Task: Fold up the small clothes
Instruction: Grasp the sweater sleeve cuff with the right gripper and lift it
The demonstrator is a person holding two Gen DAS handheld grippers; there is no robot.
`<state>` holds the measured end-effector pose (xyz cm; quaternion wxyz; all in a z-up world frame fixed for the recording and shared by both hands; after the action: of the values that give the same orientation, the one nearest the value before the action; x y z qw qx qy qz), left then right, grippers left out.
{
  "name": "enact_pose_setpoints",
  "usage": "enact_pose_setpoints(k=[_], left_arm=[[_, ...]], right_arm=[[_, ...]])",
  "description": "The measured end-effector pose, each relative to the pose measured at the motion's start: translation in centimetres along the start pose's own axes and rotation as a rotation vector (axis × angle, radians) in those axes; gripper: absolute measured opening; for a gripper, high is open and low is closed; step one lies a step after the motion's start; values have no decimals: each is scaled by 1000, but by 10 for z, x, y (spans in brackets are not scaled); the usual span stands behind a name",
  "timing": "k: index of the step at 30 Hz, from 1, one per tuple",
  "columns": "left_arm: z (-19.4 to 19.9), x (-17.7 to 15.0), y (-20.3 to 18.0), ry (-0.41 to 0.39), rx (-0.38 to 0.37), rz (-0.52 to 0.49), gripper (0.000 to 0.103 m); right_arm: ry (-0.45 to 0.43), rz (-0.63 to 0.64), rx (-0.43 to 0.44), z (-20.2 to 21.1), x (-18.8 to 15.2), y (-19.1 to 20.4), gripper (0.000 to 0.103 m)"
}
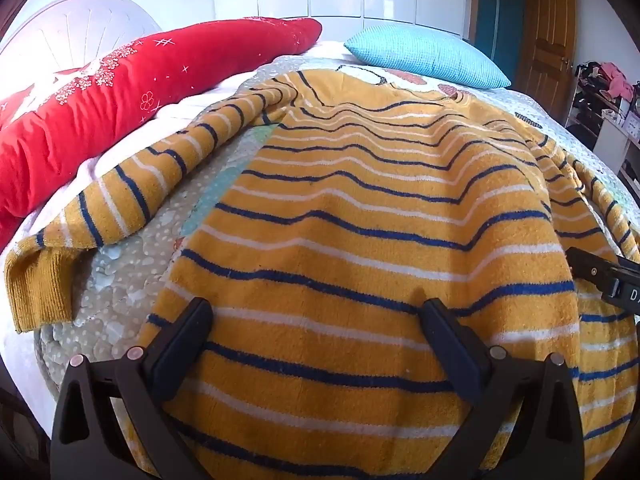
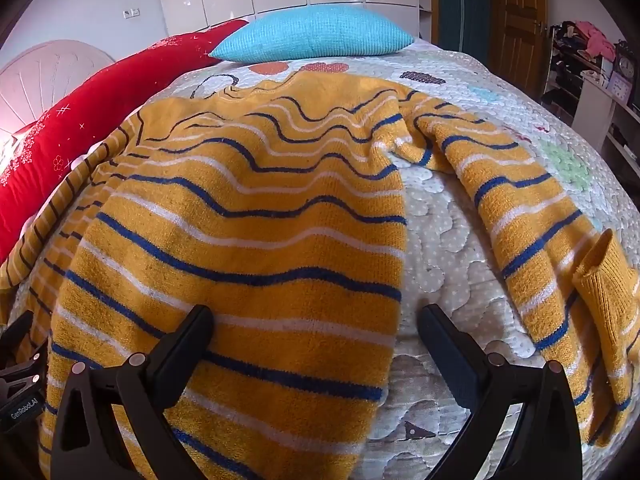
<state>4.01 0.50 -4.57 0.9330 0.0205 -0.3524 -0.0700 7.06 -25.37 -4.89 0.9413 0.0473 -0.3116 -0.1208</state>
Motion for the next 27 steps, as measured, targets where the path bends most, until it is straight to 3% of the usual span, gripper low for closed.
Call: enact_pose_setpoints(k=[2, 6, 7, 8, 12, 15, 17, 20, 27], left_arm=[[-6, 7, -1, 28, -2, 10, 103], [-10, 2, -2, 7, 6, 3, 103], [-11, 2, -3, 2, 7, -1, 103], [-11, 3, -3, 3, 6, -3, 103], [-12, 2, -2, 5, -7, 3, 103], [-12, 1, -1, 19, -4, -3, 103], [-11, 1, -1, 8, -6, 2, 103], [-10, 1, -3, -13, -10, 14, 103], [-10, 1, -5, -26, -7, 16, 103]], right_arm=[[16, 2, -9, -1, 1, 1, 103], [13, 33, -22, 5, 1, 4, 102], [-4, 31, -19, 14, 1, 2, 97], [-39, 22, -19, 27, 1, -1, 91], [-194, 13, -13, 91, -2, -28, 91], [-293, 34, -125, 125, -10, -64, 91], [-280, 36, -206, 128, -16, -93, 89], [-192, 17, -228, 122, -25, -123, 76], [-155, -33, -250, 101, -10, -136, 75]])
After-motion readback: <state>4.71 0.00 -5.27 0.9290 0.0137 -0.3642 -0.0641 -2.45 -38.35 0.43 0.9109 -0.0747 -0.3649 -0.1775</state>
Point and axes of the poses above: each gripper's, at about its wrist camera, not at the fingertips, and z roughly against the way its jaws point, y to its left, x to its top, the point moved 7 cm from there along -z, roughly the way its jaws point, and after that the axes turned 7 degrees about -z, right-handed, at the moved point
